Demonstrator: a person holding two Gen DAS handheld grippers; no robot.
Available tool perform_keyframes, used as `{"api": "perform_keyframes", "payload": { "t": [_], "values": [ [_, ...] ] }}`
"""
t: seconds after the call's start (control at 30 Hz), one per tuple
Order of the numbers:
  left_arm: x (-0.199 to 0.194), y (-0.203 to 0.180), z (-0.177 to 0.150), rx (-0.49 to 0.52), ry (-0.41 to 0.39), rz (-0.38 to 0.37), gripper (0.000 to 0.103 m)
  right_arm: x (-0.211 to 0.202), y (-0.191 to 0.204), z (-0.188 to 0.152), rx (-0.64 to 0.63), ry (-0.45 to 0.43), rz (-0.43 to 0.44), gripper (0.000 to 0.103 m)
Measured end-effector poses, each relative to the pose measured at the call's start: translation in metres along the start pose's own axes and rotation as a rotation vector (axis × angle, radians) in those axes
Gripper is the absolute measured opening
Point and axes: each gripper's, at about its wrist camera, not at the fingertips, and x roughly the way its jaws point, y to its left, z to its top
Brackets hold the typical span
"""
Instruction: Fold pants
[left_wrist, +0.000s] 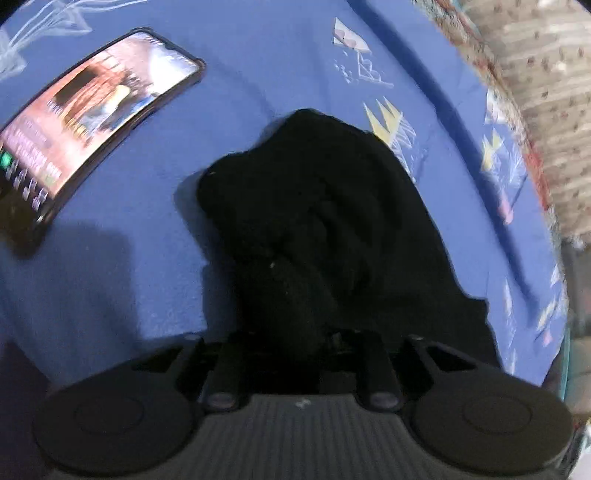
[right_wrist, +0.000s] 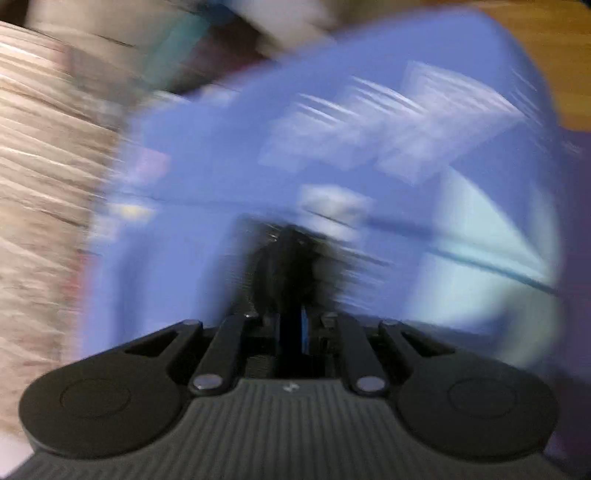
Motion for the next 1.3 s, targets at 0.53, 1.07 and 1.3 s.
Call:
{"api": "perform_keyframes", "payload": {
  "t": [0.53,1.07,1.3],
  "values": [
    [-0.081,-0.060,-0.018,0.226,-0.174,-0.073,0.037,-0.009,-0.003,-0.004,0.011,-0.042,0.161,0.070],
    [0.007,-0.079,-0.038,0.383,-0.033,0.201,0.012,-0.041,0.053,-0.027,-0.329,-0.017,0.206,0.018],
    [-0.024,-0.083,-0.056,0.436,-0.065,0.099,0.025,-0.057,0.119,-0.178,-1.227,0.194,0.214,0.021]
  ]
}}
